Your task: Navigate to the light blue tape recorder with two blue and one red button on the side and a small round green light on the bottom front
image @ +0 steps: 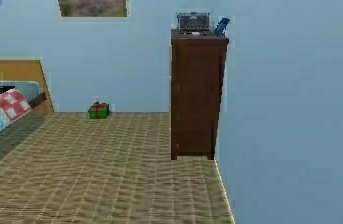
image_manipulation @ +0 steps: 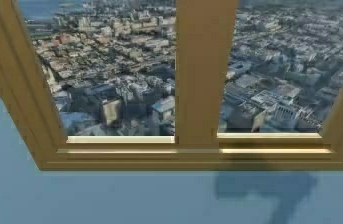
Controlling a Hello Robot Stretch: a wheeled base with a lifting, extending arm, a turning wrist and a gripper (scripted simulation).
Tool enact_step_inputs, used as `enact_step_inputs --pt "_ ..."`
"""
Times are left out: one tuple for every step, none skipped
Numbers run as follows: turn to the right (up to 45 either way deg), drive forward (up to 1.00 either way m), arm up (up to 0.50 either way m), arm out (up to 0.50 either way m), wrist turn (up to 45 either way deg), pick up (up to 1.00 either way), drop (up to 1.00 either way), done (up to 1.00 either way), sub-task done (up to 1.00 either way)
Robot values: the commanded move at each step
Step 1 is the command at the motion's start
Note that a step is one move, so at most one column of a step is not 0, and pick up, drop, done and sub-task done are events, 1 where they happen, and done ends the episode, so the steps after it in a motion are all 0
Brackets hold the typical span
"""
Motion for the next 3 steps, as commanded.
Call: enact_step_inputs --pt "-45.0 0.00 0.00 0.00 0.0 0.00 0.00 0.00 0.00" --pt "-39.0 0.00 0.00 0.00 0.0 0.00 0.00 0.00 0.00" --pt "0.0 0.25 0.00 0.00 0.0 0.00 0.00 0.00 0.00"
